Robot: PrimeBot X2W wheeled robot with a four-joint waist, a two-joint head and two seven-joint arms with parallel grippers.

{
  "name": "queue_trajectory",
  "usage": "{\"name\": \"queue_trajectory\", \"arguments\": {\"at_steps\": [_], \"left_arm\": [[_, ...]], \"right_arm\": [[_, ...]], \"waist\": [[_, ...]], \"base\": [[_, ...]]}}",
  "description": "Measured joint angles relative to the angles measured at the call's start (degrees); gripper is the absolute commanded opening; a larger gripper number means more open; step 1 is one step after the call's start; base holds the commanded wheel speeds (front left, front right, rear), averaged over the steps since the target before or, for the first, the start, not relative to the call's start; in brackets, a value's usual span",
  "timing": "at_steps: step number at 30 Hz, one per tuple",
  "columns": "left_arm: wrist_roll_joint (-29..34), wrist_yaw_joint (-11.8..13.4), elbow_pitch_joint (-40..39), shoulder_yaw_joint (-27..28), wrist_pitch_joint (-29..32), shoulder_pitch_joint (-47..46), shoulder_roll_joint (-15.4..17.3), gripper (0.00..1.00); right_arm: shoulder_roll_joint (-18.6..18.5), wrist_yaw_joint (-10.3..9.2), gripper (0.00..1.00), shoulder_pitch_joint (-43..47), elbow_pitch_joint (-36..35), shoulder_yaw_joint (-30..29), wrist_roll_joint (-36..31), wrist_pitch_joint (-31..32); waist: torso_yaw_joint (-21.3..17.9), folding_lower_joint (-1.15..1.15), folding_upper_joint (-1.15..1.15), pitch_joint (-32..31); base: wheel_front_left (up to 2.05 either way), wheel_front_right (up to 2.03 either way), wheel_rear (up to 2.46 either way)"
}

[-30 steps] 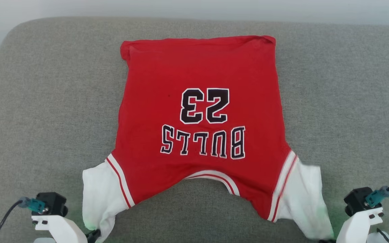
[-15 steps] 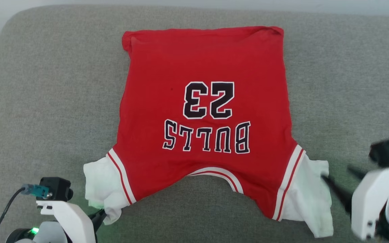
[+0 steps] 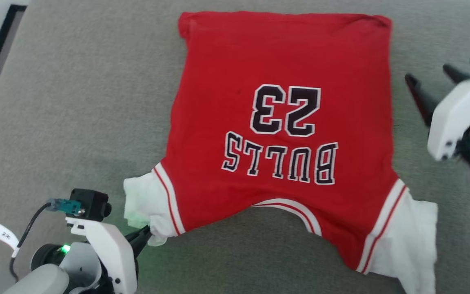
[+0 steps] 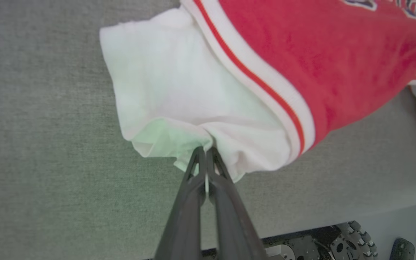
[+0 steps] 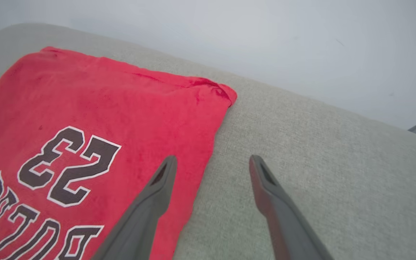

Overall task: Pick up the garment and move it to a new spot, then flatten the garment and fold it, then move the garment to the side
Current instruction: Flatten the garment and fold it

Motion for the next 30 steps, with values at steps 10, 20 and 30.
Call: {"name": "queue_trajectory", "arguments": {"at_steps": [10,20,30], "left_arm": [[0.5,-3.5,3.2,-1.5,0.5,-3.6,-3.8,0.00],[1.5,-7.6,7.5,-3.0,0.9,-7.5,-8.2,0.00],[1.4,-9.3,10.4,-3.0,0.2,-8.5,-9.8,0.00]], "right_arm": [[-3.9,0.01,1.00,-17.4,23.3,1.2,-1.1,-0.3],[-4.9,-0.01,1.00,-30.4,43.4,0.5,-2.7,10.5],[-4.1,0.02,0.00,-34.7,49.1,3.0,-5.5,15.5]], "waist": [[5.8,0.00,0.00,3.8],[11.3,0.00,0.00,7.5],[11.8,0.00,0.00,8.5]], "base": [[0.00,0.00,0.00],[0.00,0.00,0.00],[0.00,0.00,0.00]]}}
